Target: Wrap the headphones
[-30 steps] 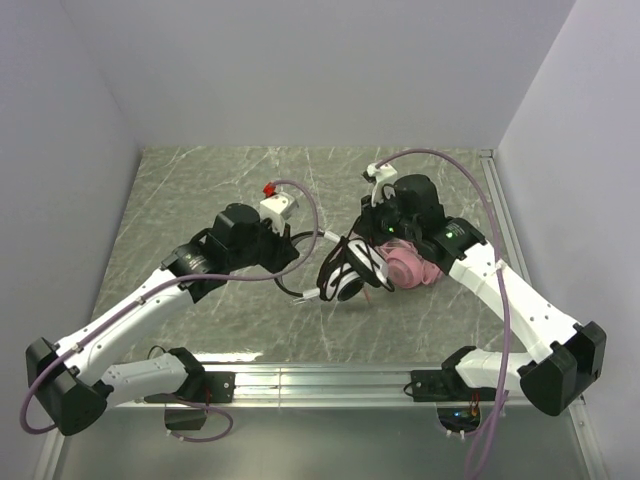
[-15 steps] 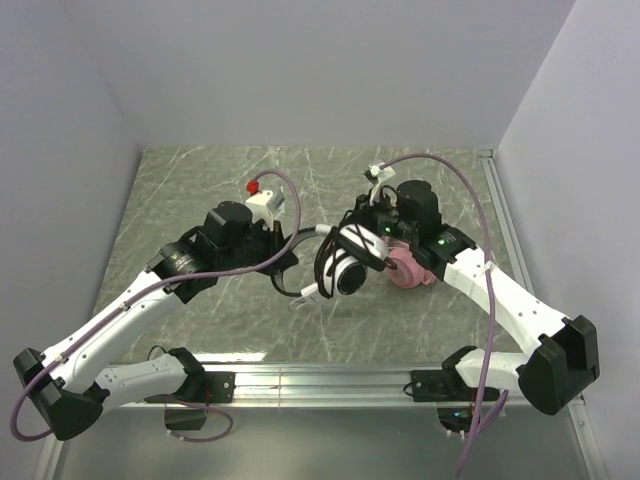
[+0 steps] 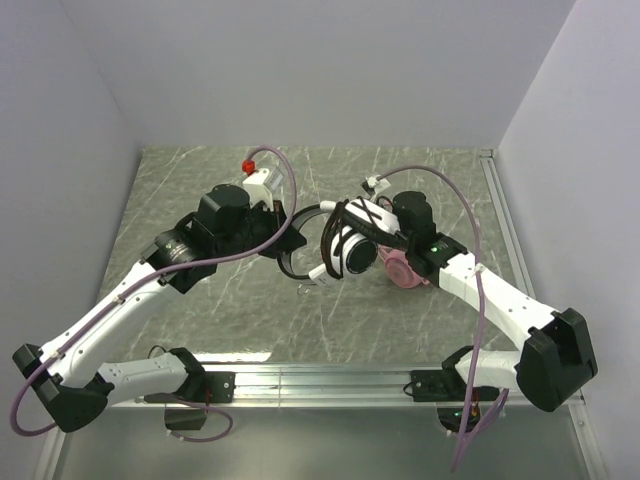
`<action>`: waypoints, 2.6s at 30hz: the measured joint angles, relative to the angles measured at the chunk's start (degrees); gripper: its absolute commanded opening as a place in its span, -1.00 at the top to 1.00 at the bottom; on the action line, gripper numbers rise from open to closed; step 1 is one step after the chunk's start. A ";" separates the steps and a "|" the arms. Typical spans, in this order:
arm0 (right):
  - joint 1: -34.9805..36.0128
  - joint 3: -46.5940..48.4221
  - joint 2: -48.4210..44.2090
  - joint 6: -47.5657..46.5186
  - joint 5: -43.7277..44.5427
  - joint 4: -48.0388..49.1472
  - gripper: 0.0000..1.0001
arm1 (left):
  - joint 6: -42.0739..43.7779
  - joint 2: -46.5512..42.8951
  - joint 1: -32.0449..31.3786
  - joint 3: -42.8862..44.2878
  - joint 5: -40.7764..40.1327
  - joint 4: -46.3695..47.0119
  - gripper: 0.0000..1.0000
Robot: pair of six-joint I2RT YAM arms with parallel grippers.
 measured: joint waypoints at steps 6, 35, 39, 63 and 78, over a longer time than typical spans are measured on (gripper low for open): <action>0.00 -3.04 0.02 1.03 -1.27 3.10 -0.02 | -0.63 0.35 0.00 1.22 -2.34 -1.70 0.99; 2.19 -12.59 4.63 6.91 -1.33 17.09 -0.29 | -4.26 1.01 0.00 4.72 -6.80 -4.22 0.99; 3.98 -14.10 4.37 6.23 7.06 18.75 -0.31 | -4.61 1.53 0.00 4.96 -6.82 -4.35 0.99; 13.79 -17.42 11.76 3.98 15.23 31.39 1.00 | -5.99 2.21 0.00 6.97 -12.26 -6.43 0.99; 23.39 -28.30 -9.60 11.96 14.88 25.03 1.00 | -15.56 8.02 8.94 6.93 -26.47 -8.70 0.99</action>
